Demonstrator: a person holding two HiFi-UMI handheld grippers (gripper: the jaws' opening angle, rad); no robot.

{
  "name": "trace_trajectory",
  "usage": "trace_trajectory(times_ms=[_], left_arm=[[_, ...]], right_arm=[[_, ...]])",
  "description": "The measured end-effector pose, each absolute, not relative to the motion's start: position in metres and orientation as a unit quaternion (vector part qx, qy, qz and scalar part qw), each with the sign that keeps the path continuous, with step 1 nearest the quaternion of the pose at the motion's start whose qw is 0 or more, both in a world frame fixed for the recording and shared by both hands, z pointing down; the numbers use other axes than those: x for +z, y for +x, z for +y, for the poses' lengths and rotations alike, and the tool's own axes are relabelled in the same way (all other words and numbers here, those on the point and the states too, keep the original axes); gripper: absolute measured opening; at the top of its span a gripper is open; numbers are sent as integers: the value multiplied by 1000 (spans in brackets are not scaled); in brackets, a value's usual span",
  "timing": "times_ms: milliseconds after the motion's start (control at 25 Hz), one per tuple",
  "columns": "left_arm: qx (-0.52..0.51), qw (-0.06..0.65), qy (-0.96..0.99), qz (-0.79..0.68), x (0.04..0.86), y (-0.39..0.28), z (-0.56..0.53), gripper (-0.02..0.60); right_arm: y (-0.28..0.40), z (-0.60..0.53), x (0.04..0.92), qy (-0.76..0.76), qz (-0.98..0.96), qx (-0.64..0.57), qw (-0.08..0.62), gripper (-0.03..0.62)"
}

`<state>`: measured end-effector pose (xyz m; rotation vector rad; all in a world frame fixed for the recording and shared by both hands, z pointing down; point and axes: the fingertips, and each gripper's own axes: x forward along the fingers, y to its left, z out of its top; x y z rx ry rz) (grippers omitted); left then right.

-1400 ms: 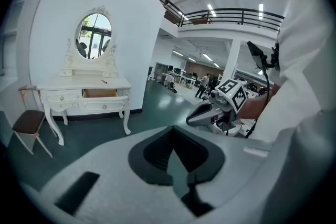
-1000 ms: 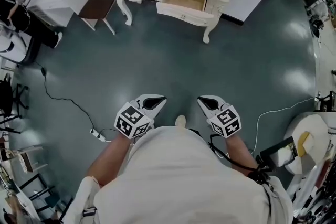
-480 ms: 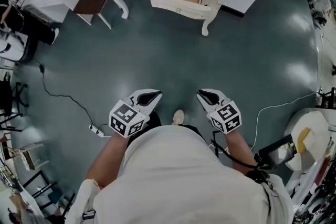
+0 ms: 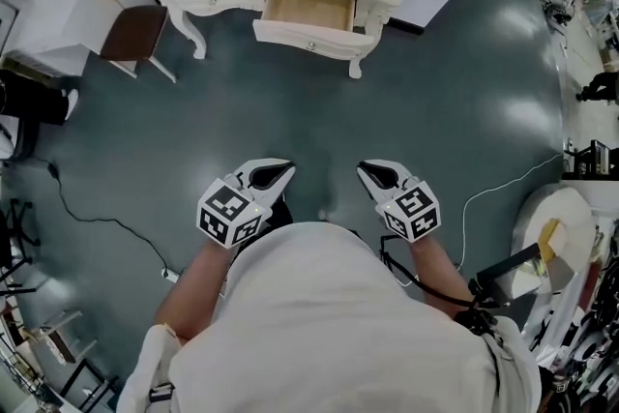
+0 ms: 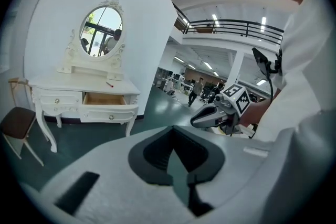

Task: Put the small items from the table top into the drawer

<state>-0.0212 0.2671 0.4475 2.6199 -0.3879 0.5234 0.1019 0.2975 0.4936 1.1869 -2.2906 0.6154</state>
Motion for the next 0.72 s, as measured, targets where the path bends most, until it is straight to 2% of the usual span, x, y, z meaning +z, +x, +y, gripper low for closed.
trace_trajectory(times_ms=[400, 720], left_arm=[[190, 187, 961, -75, 430, -60, 149, 2], [175, 206, 958, -100, 431, -78, 94, 2]], right_arm=[[89, 150, 479, 492, -805, 203, 261, 21], [117, 59, 469, 517, -789, 185, 278, 21]])
